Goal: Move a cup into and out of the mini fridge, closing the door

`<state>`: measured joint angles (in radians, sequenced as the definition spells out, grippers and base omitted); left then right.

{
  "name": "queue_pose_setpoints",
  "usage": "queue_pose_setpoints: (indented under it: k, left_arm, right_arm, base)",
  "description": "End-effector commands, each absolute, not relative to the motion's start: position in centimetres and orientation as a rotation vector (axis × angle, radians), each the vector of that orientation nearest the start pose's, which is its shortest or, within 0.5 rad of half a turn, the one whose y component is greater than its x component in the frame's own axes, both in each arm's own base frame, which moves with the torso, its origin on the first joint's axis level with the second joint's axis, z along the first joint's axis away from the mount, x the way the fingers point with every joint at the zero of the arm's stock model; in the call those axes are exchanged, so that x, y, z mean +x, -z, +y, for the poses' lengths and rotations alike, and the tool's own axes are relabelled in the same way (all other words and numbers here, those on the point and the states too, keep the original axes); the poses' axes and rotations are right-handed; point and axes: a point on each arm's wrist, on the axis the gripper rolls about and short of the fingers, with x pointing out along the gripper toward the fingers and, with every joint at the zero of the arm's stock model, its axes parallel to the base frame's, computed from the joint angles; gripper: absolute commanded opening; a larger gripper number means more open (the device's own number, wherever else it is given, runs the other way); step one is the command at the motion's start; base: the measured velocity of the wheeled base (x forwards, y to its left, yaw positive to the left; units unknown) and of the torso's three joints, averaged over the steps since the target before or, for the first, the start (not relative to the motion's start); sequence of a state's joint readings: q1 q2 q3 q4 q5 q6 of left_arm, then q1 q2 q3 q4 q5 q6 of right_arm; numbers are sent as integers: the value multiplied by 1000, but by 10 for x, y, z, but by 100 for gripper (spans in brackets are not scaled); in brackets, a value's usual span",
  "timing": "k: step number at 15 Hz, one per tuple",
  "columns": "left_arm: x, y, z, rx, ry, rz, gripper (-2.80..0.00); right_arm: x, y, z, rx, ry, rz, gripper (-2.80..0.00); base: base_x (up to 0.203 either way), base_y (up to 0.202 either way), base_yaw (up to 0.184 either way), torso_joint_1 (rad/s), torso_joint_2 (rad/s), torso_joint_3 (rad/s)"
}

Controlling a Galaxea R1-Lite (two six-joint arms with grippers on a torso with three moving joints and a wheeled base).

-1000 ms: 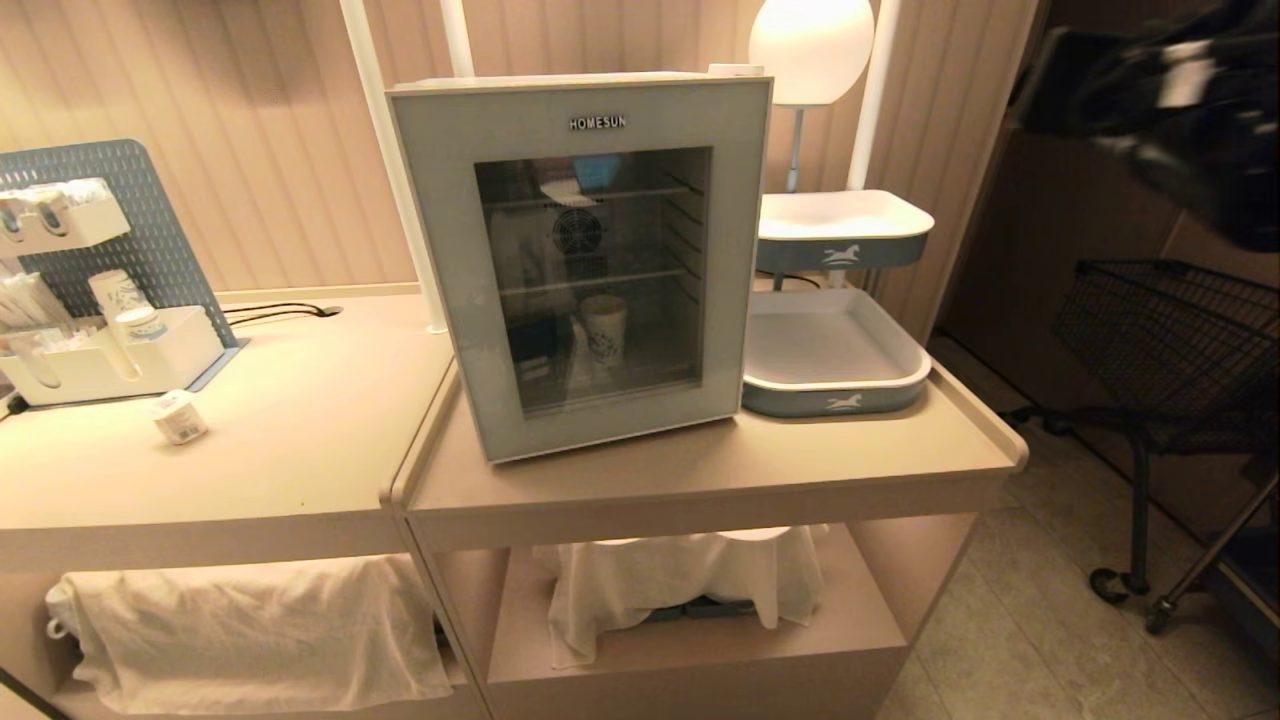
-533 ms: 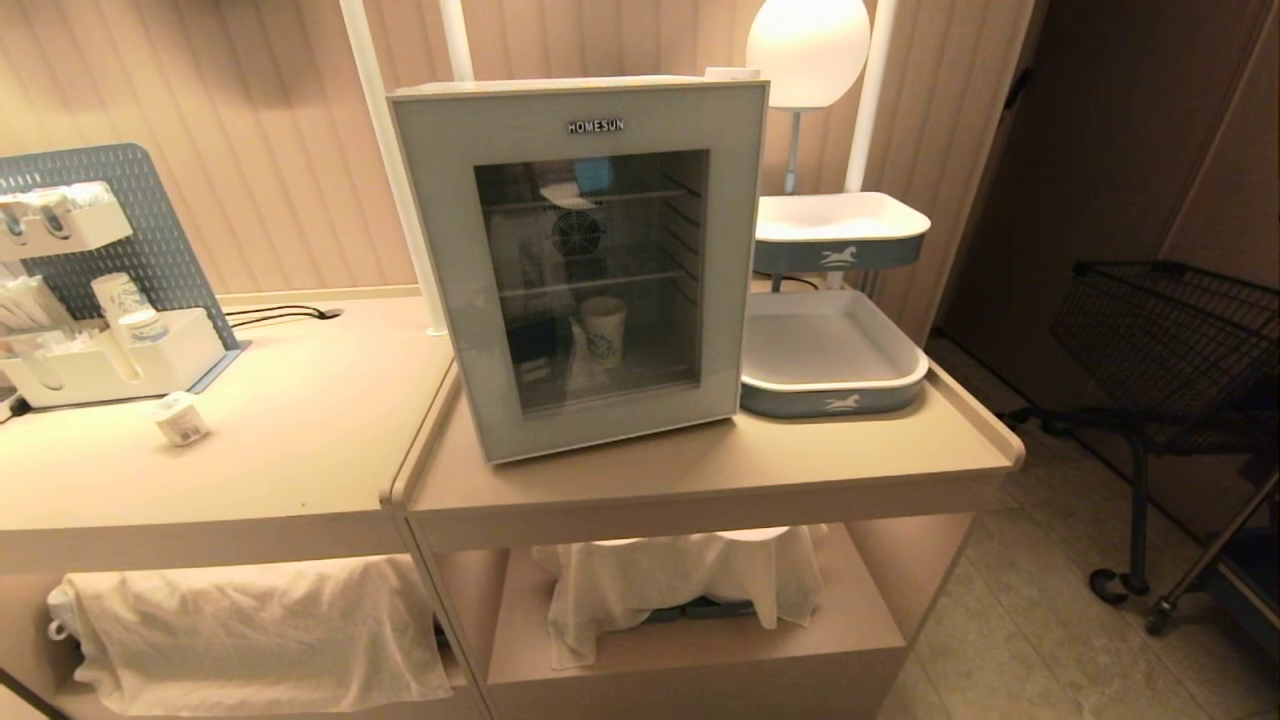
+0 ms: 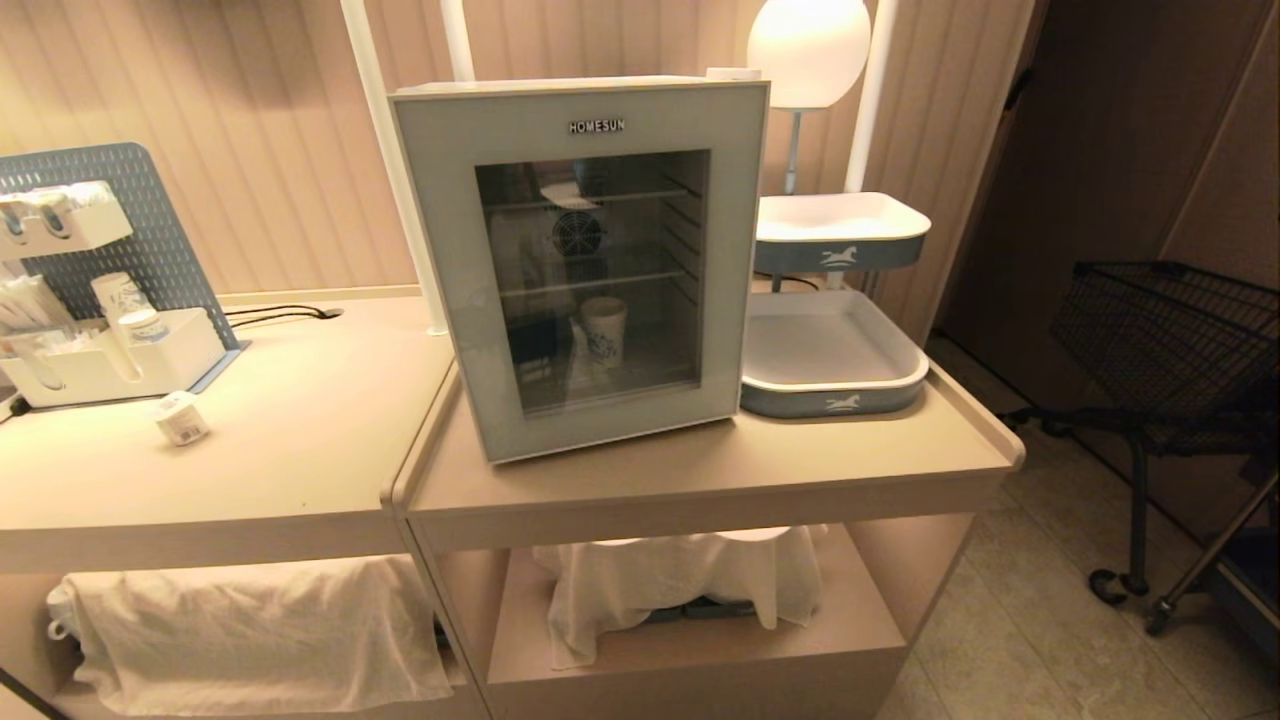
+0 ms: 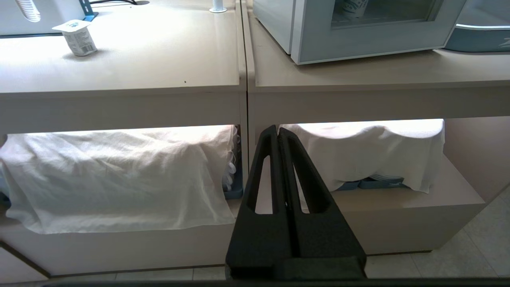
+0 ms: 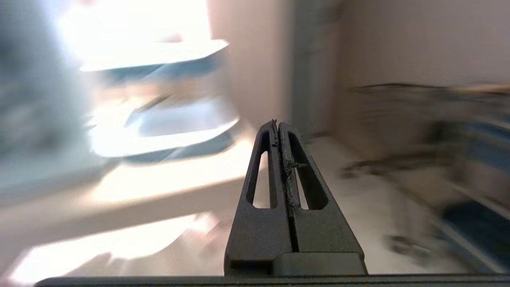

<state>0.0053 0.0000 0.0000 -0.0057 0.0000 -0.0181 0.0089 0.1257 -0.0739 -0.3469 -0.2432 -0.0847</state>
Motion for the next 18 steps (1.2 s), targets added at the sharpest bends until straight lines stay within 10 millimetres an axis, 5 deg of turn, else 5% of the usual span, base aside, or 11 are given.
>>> queue_pose_setpoints:
  k: [1, 4, 18]
  left_arm:
    - [-23, -76, 0, -18, -5, -3, -280]
    - [-23, -76, 0, -18, -6, -3, -280]
    - [-23, -76, 0, -17, -6, -3, -280]
  right_arm:
    - [-28, -103, -2, -64, 87, -245, -280]
    - [-25, -74, 0, -72, -20, 51, -280]
    - [-25, -75, 0, -14, -17, 54, -280]
  base:
    - [0, 0, 0, 0, 0, 0]
    - [0, 0, 0, 0, 0, 0]
    - [0, 0, 0, 0, 0, 0]
